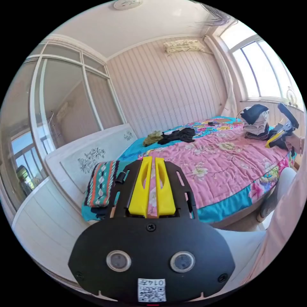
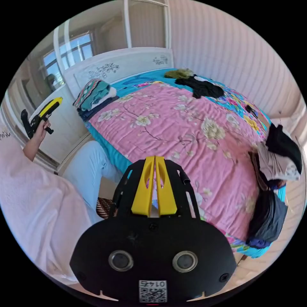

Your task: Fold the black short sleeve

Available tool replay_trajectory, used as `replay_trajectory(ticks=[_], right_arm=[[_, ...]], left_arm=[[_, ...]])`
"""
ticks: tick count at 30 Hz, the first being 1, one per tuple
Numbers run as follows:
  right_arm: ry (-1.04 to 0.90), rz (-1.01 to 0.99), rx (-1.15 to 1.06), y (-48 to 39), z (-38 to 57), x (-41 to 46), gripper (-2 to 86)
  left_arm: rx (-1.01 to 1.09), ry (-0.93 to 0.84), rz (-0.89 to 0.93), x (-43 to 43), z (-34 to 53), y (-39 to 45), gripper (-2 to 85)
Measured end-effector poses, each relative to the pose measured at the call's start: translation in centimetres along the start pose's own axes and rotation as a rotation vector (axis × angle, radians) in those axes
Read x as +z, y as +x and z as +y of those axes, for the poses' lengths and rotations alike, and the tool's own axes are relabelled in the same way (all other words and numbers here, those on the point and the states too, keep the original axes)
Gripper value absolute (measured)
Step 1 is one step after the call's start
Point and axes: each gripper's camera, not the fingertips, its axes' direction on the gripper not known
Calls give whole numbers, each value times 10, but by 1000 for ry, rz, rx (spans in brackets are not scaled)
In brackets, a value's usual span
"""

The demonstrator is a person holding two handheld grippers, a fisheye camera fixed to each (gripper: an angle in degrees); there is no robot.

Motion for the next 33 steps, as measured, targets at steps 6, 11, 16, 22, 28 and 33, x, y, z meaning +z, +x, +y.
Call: replay_trajectory(ticks=[6,11,16,22,28,33], right_arm=[[155,123,359,73,149,-57,7],[196,289,598,127,259,-83,36],[266,325,774,186,331,-105,72],[339,386,820,264,372,-124,85],[388,362,820,337,392,-131,89],[459,313,820,397,401,-144,87]], left_arm=[[118,83,384,52,-81,133,-8],[158,77,703,95,-131,249,-6],[207,13,953,138,-167,379,12],[382,-89,1127,177,-196,545,55],[494,-200,1124,219,-216,680,58],[462,-306,1077,266,-232,773,68]])
